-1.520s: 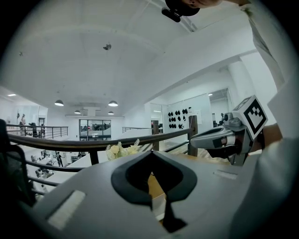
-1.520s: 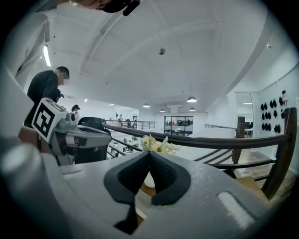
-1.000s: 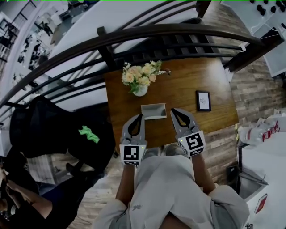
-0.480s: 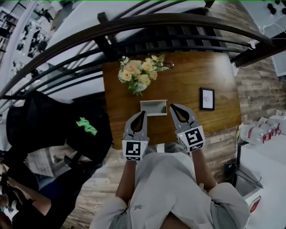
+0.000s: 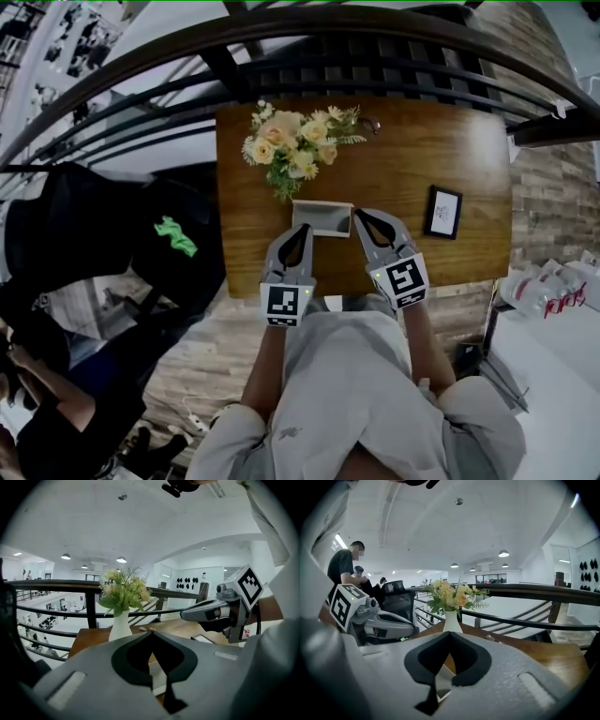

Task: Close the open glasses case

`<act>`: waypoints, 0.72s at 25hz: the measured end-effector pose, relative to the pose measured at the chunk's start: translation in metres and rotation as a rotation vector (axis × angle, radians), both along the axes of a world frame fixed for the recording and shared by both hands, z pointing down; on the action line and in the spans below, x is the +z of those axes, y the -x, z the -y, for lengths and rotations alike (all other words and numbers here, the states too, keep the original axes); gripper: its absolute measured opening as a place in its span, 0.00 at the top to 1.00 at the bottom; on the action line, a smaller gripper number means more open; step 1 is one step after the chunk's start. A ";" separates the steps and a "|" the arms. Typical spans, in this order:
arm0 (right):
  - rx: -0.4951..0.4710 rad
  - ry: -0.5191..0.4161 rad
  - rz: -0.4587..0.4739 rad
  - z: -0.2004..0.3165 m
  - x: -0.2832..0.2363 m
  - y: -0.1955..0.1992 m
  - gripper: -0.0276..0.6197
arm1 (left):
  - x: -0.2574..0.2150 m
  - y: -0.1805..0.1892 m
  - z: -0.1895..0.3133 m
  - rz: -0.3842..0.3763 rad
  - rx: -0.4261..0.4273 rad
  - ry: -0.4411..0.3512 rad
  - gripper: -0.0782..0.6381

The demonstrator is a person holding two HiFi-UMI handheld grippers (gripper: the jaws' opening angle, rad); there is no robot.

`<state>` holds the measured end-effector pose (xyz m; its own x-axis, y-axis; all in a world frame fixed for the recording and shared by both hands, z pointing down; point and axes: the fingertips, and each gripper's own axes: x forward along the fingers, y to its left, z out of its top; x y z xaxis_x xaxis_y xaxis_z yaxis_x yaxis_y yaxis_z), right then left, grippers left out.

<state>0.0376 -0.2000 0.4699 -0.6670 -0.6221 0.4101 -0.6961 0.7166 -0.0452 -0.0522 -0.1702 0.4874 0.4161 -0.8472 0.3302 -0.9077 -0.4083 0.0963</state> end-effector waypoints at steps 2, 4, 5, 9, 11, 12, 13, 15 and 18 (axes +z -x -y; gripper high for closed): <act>-0.016 0.013 -0.002 0.003 0.007 0.000 0.95 | 0.008 -0.003 0.001 0.003 -0.003 0.015 0.87; -0.030 0.026 -0.005 0.005 0.014 0.000 0.95 | 0.017 -0.006 0.003 0.004 -0.006 0.030 0.86; -0.037 0.033 -0.007 0.006 0.017 0.000 0.95 | 0.020 -0.007 0.004 0.003 -0.007 0.036 0.87; -0.060 0.055 -0.015 0.008 0.029 -0.001 0.95 | 0.029 -0.012 0.008 -0.005 -0.018 0.045 0.87; -0.068 0.065 -0.020 0.009 0.035 0.000 0.95 | 0.034 -0.014 0.010 -0.008 -0.024 0.052 0.87; -0.072 0.069 -0.023 0.010 0.039 0.001 0.95 | 0.039 -0.014 0.010 -0.007 -0.028 0.064 0.87; -0.075 0.074 -0.025 0.010 0.042 0.001 0.95 | 0.044 -0.015 0.009 -0.005 -0.031 0.077 0.87; -0.082 0.082 -0.032 0.012 0.049 0.003 0.95 | 0.053 -0.016 0.009 -0.002 -0.035 0.096 0.87; -0.095 0.098 -0.041 0.015 0.061 0.005 0.95 | 0.064 -0.017 0.011 0.003 -0.043 0.116 0.87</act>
<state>0.0326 -0.2146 0.5307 -0.7025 -0.5120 0.4944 -0.6277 0.7731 -0.0911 -0.0354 -0.1808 0.5518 0.3786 -0.8205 0.4284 -0.9247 -0.3548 0.1377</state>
